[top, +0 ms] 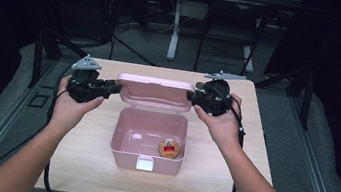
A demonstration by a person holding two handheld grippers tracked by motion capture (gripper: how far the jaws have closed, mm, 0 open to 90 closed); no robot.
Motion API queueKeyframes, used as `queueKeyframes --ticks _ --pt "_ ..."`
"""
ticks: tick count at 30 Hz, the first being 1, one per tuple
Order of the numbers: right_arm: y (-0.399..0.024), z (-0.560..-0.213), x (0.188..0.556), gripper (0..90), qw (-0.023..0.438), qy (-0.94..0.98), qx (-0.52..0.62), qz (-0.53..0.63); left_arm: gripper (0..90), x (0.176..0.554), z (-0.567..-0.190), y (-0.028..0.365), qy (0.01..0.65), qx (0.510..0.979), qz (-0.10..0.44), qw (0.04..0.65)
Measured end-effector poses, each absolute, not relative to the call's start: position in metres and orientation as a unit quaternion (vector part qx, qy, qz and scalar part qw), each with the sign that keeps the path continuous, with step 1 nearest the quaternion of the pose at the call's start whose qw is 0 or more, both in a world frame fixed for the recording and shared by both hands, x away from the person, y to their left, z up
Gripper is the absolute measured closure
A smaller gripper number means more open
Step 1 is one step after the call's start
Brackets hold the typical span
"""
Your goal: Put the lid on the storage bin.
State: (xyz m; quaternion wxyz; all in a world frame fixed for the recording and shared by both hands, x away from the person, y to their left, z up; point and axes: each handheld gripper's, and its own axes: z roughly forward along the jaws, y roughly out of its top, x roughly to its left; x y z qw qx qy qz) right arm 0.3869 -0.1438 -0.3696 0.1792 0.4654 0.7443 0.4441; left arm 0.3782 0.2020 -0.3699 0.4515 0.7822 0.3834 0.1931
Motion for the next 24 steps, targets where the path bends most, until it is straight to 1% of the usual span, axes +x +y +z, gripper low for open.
queueKeyframes --ticks 9,24 --pt "-0.147 -0.372 0.376 69.7 0.165 0.750 0.461 0.444 69.8 0.368 -0.370 0.203 0.373 0.792 0.191 0.444" --pt "-0.147 -0.372 0.370 69.0 0.159 0.756 0.458 0.441 69.3 0.362 -0.373 0.204 0.371 0.797 0.184 0.439"
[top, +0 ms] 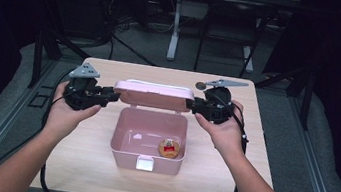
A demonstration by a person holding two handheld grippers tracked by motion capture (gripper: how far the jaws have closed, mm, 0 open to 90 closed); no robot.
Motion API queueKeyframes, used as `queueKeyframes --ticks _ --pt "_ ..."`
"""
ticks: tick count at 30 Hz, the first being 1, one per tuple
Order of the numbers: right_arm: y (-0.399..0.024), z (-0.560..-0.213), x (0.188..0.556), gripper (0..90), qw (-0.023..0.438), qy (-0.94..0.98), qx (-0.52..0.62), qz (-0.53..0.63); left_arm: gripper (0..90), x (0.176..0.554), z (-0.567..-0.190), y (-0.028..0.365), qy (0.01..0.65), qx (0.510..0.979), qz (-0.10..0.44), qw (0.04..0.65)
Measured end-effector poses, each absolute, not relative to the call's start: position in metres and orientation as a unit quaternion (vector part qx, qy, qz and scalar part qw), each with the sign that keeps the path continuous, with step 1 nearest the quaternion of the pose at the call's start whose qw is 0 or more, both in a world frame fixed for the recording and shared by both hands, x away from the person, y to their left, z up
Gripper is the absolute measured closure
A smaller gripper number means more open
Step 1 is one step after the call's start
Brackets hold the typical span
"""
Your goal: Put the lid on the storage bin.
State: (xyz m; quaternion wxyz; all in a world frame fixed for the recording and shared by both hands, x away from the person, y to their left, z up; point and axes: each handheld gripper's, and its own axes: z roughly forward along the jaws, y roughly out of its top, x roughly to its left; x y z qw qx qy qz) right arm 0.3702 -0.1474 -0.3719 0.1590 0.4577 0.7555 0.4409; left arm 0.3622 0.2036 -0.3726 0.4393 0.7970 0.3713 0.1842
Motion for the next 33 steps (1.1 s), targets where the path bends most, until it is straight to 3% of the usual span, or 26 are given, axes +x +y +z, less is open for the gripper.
queueKeyframes --ticks 33 --pt "-0.150 -0.373 0.355 68.0 0.150 0.768 0.445 0.436 68.7 0.348 -0.374 0.205 0.362 0.803 0.178 0.438"
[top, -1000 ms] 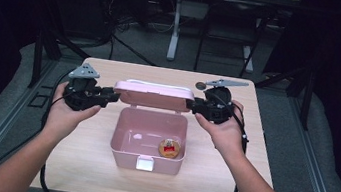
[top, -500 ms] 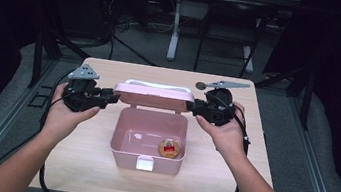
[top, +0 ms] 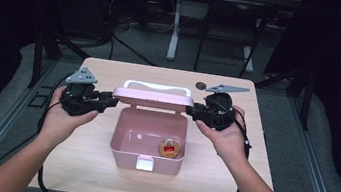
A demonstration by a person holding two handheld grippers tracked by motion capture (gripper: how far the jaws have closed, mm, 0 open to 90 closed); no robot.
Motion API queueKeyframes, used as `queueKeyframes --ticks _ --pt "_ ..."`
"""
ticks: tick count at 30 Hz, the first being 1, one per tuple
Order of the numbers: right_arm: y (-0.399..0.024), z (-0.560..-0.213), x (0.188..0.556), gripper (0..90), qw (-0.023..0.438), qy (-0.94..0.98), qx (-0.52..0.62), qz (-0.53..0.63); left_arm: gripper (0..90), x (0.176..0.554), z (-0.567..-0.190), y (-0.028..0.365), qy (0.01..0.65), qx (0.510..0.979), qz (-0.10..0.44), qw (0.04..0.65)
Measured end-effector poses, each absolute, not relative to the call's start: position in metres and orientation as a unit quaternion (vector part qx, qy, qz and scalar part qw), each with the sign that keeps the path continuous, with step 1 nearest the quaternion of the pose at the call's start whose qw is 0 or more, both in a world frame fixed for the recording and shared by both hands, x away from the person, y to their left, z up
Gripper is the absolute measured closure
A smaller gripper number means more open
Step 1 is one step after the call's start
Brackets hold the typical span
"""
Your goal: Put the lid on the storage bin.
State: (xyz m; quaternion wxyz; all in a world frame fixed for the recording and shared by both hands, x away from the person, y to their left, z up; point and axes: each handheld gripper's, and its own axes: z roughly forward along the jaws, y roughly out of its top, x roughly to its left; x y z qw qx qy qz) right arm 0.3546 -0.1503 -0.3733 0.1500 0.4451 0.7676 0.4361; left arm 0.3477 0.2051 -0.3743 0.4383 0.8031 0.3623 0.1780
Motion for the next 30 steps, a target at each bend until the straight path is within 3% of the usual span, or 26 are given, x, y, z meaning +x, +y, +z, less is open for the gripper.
queueKeyframes --ticks 21,30 --pt "-0.151 -0.380 0.345 67.0 0.147 0.774 0.437 0.435 68.5 0.342 -0.379 0.208 0.357 0.808 0.172 0.435" --pt "-0.152 -0.381 0.344 66.9 0.144 0.775 0.436 0.435 63.6 0.342 -0.378 0.212 0.362 0.803 0.181 0.437"
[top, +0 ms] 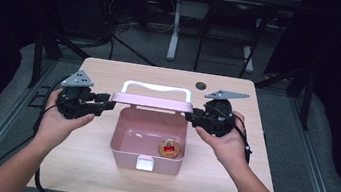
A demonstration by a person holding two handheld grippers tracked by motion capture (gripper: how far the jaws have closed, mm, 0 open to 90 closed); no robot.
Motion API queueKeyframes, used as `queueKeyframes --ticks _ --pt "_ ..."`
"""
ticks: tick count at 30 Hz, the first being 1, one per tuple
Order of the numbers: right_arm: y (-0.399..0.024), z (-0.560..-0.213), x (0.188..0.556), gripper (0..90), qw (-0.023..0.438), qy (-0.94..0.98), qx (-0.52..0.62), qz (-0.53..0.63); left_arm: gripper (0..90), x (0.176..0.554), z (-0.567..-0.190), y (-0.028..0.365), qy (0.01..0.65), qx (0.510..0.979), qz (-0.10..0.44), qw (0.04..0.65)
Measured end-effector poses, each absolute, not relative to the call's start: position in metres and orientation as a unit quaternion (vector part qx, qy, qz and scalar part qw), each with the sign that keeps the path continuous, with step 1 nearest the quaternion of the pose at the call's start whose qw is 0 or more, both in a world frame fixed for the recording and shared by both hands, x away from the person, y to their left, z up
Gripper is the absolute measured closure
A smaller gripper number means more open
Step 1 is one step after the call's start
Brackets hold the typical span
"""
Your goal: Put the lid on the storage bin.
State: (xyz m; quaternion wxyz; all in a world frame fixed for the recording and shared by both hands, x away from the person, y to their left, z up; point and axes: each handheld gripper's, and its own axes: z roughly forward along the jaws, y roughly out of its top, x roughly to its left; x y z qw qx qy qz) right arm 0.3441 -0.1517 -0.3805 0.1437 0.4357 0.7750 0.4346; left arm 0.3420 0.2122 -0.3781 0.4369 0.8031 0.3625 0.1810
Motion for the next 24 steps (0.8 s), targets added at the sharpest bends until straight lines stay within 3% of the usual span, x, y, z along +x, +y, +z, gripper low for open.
queueKeyframes --ticks 24 --pt "-0.156 -0.388 0.332 61.6 0.137 0.783 0.421 0.436 60.9 0.331 -0.383 0.206 0.346 0.810 0.169 0.441"
